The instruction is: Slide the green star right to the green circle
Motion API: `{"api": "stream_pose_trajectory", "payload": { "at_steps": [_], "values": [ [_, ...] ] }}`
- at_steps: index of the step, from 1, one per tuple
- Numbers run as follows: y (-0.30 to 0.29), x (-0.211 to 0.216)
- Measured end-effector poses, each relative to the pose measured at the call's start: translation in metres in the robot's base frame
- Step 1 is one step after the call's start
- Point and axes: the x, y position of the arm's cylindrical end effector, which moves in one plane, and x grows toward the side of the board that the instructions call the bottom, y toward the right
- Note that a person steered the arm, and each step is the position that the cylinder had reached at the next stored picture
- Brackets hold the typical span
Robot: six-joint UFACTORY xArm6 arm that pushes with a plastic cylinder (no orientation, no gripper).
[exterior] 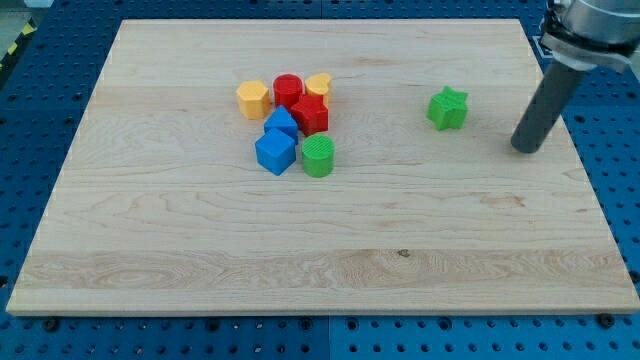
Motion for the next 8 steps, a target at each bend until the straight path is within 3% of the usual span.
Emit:
{"api": "stream_pose_trajectory", "payload": {
  "at_steps": [2, 3, 5, 7, 8],
  "values": [
    [-0.036, -0.062],
    [-0.074, -0.060],
    [-0.096, -0.057],
    [-0.121, 0.017],
    [-0.101, 0.002]
  ]
}}
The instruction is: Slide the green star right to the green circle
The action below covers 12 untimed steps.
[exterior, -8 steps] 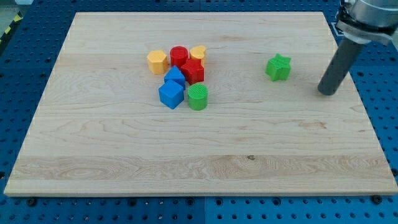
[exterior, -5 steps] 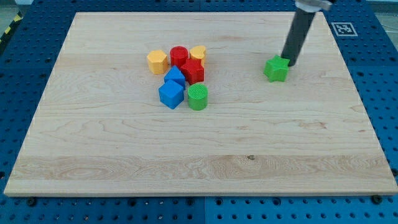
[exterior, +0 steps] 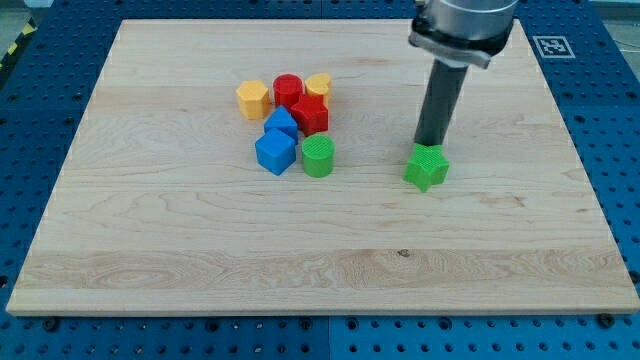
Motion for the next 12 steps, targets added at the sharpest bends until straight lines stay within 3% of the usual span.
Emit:
{"api": "stream_pose_trajectory", "payload": {
  "at_steps": [1, 2, 3, 6, 12],
  "values": [
    [0.052, 0.000],
    [0.080, 0.034],
    [0.065, 0.053],
    [-0.068, 0.056],
    [-0.063, 0.020]
  ]
}}
